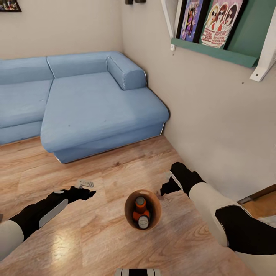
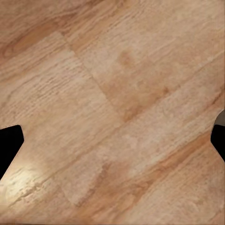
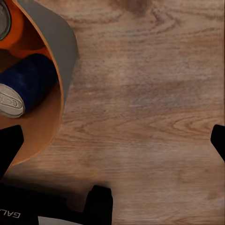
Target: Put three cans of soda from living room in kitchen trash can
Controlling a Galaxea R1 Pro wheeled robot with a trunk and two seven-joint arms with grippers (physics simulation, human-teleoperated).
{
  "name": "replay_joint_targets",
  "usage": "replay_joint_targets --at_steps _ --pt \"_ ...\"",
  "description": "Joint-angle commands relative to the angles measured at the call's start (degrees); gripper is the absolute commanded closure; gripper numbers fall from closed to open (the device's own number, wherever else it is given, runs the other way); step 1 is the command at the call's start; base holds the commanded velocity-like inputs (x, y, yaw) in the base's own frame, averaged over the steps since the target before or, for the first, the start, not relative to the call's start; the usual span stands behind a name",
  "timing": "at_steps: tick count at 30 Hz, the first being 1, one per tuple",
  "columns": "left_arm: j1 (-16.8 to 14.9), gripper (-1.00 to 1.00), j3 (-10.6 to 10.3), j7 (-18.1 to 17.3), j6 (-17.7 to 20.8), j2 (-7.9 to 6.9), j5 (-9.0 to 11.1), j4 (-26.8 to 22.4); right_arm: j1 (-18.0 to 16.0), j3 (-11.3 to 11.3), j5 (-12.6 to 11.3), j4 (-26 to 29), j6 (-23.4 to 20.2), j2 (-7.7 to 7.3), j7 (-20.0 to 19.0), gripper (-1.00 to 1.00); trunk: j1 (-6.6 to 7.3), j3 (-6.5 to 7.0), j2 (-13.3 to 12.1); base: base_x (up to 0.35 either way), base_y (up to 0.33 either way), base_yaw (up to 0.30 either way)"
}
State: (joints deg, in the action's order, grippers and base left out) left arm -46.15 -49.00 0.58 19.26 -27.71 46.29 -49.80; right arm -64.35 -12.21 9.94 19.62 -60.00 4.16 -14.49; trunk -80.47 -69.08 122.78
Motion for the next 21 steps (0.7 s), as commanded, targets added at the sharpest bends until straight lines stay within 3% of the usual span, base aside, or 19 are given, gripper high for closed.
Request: replay_joint_targets --at_steps 1,3,8,13,17,21 --pt "0.0 -1.0 0.0 0.0 0.0 0.03 0.0 0.1 0.0 0.0 0.1 0.1 0.0 0.0 0.0 -1.0 0.23 0.27 -0.4 0.0 0.0 0.0" --pt "0.0 -1.0 0.0 0.0 -2.0 1.38 -0.1 3.6 2.9 -0.1 0.1 3.9 0.0 -0.06 0.2 -1.0 0.67 0.8 -1.2 0.0 0.0 0.0" --pt "0.0 -1.0 0.0 0.1 -4.5 2.32 -0.1 6.8 4.9 -0.2 0.3 6.4 0.0 -0.6 0.2 -1.0 1.76 2.13 -3.2 0.0 0.0 0.0" --pt "0.0 -1.0 -0.1 0.2 -6.8 2.69 -0.1 9.5 6.2 -0.4 0.4 7.1 0.0 -2.19 0.2 -1.0 2.86 3.46 -5.2 0.0 0.0 0.0" --pt "0.0 -1.0 -0.1 0.2 -9.8 4.04 0.0 14.3 8.1 -0.4 0.4 7.5 0.0 -3.91 0.1 -1.0 3.74 4.52 -6.8 0.0 0.0 0.0" --pt "0.0 -1.0 -0.2 0.2 -12.5 6.43 -0.1 20.4 10.4 -0.5 0.4 7.6 0.0 -5.55 0.1 -1.0 4.62 5.59 -8.4 0.0 0.0 0.0"
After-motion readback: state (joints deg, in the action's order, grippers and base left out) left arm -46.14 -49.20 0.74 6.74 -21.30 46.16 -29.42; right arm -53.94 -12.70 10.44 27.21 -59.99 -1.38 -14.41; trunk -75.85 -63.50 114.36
